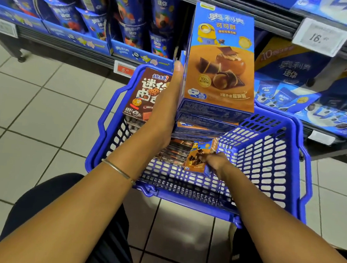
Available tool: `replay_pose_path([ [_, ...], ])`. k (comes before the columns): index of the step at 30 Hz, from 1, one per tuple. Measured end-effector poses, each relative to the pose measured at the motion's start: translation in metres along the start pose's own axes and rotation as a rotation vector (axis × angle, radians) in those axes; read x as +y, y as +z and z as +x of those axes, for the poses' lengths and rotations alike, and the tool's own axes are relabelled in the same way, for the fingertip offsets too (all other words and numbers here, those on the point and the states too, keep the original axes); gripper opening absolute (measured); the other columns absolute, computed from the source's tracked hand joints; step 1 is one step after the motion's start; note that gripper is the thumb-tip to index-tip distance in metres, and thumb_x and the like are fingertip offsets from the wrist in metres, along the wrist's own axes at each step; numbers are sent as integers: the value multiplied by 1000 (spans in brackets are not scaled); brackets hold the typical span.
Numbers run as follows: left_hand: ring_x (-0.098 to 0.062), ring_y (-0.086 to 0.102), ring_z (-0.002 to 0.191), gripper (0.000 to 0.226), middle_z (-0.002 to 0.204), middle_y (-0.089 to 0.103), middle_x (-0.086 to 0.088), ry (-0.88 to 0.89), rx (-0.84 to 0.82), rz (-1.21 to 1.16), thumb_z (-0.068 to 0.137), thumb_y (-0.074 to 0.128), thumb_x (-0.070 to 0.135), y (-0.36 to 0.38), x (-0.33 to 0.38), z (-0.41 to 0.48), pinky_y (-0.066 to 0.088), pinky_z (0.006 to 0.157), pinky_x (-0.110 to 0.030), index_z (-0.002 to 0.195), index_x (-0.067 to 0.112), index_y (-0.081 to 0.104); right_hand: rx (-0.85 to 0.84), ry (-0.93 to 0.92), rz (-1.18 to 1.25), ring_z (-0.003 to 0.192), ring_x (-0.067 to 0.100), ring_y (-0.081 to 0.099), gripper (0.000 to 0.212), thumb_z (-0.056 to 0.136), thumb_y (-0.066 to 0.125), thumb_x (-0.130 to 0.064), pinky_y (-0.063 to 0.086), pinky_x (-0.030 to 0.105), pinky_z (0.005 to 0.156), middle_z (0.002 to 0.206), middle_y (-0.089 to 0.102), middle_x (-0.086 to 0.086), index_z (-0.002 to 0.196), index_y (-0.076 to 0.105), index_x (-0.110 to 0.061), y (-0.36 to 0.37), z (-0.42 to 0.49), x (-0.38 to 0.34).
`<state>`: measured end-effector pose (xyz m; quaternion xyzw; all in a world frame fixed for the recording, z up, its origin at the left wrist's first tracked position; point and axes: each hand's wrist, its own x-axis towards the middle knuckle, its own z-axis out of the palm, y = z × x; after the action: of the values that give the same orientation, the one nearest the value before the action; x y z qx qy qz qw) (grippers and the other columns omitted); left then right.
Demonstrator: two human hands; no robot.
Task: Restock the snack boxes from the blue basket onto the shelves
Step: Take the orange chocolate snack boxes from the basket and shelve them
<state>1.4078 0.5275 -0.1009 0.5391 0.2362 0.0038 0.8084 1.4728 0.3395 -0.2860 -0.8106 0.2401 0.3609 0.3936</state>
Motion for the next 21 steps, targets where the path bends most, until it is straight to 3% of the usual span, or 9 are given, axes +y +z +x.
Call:
replay_pose_path([
  [3,-5,78,70,59,76,79,15,-17,33,15,115,39,46,0,-1,0,62,60,-22,75,37,81,7,-47,83,34,13,50,15,88,64,-6,32,11,32,46,57,2,75,58,-8,-12,-14,-17],
  [5,-4,78,72,41,78,80,15,0,31,23,114,39,46,0,0,1,64,63,-23,94,35,73,-42,-72,260,52,17,63,8,84,56,-5,55,21,54,65,69,8,87,64,-5,-27,-33,-31],
  [6,-5,78,75,38,81,80,15,5,28,15,114,38,47,0,0,0,65,68,-25,101,34,71,-70,-74,329,64,23,67,16,82,54,-8,60,31,67,80,71,12,95,65,-6,-37,-45,-37],
  [7,-6,79,78,37,84,81,14,2,26,7,114,39,47,0,1,0,66,73,-28,108,32,71,-92,-85,388,69,26,68,20,83,52,-11,60,33,67,88,72,13,98,64,-9,-48,-58,-42],
  [9,-7,79,81,38,89,81,14,-3,25,0,114,39,47,0,2,-1,66,77,-30,118,28,72,-135,-150,549,62,22,71,20,87,48,-14,56,27,53,83,74,7,94,67,-14,-69,-84,-49],
  [12,-7,79,77,37,84,81,14,9,27,12,115,39,45,0,3,-2,65,67,-26,103,32,71,-202,-261,761,59,16,71,29,92,47,-21,53,23,46,74,75,-4,80,73,-21,-93,-125,-64],
  [17,-6,79,82,39,86,81,16,30,37,20,115,37,46,-1,7,-6,65,85,-34,105,34,72,-230,-484,911,82,20,70,35,95,40,-26,50,29,71,110,72,-2,119,66,-25,-118,-179,-92],
  [19,-4,78,77,50,83,81,16,29,31,11,114,37,49,-1,9,-7,63,81,-34,90,38,79,-283,-577,943,91,23,67,38,96,38,-27,49,34,76,119,67,2,126,62,-24,-124,-198,-103],
  [21,-2,76,69,62,75,79,16,42,42,14,114,39,49,-2,7,-7,62,68,-28,69,40,81,-330,-642,950,85,22,64,32,96,40,-28,49,31,70,113,64,1,119,62,-22,-126,-217,-114],
])
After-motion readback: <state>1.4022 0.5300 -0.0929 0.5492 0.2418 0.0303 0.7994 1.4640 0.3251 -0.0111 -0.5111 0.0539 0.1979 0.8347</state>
